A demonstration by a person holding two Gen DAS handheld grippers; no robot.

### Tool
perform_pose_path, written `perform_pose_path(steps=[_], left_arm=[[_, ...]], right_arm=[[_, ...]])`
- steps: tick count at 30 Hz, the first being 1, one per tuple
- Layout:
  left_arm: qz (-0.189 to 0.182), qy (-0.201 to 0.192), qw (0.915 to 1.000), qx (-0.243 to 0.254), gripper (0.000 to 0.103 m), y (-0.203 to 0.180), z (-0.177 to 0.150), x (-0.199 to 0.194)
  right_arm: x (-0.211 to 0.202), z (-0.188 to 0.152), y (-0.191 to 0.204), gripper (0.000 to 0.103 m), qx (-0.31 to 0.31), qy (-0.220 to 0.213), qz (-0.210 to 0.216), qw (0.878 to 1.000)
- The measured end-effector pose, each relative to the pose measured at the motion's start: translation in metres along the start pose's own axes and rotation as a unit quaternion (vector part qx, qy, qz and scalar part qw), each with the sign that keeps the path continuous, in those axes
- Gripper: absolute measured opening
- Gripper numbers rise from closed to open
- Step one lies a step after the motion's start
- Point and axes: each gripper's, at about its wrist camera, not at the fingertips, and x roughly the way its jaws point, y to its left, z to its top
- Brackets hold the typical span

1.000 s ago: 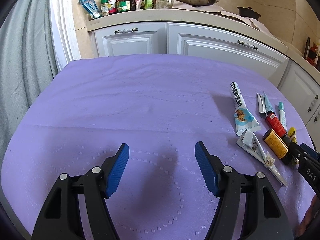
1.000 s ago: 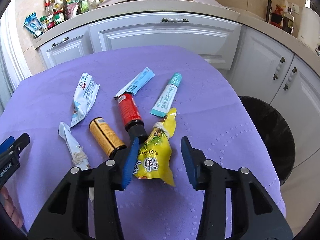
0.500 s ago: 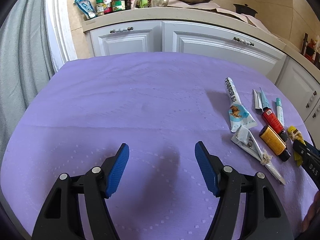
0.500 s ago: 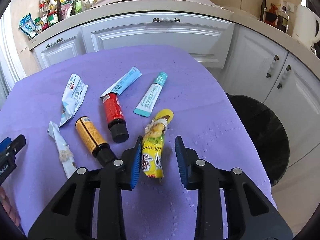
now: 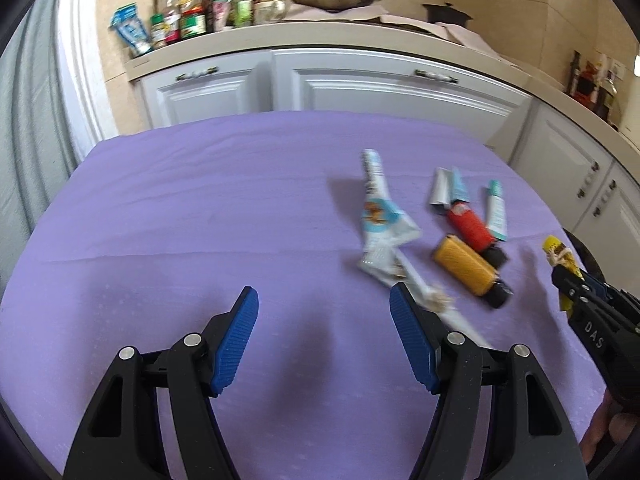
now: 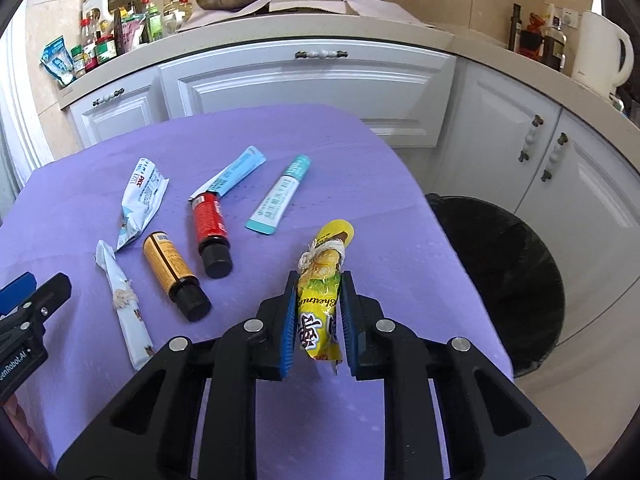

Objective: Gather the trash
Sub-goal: 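Grasp the white twine-tied paper tube with the left tool while the right tool holds the packet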

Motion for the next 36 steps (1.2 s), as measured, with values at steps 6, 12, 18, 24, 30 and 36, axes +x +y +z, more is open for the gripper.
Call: perform_pose_path(steps=[6, 12, 18, 24, 30, 36], left_arm=[[-0.011, 0.012, 0.9998, 0.01, 0.07, -0.032, -0.002, 0.005], [0.001, 0.033, 0.999, 0.03, 0.074, -0.056, -0.009, 0.022], [-0.002, 0.04, 0.9987, 0.033, 0.062, -0.046, -0.016, 0.022], [0.0, 0.04, 0.9985, 0.038, 0.043, -0.029, -0.02, 0.016], [-0.007, 0.039, 0.9984, 0.041, 0.022, -0.017, -0.02, 0.014], [-0.008, 0.028, 0.9985, 0.046, 0.017, -0.008, -0.02, 0.01]], right_arm=[[-0.014, -0.007, -0.02, 0.019, 0.012, -0.015, -0.002, 1.0], [-0.017, -0.014, -0.038, 0.019, 0.028, -0.016, 0.003, 0.999], [-0.017, -0.017, -0.044, 0.019, 0.037, -0.017, 0.01, 0.999], [-0.016, -0.018, -0.043, 0.019, 0.038, -0.016, 0.013, 0.999], [-0.015, -0.019, -0.037, 0.02, 0.034, -0.013, 0.015, 0.999], [-0.015, -0.019, -0.033, 0.02, 0.03, -0.012, 0.016, 0.999]])
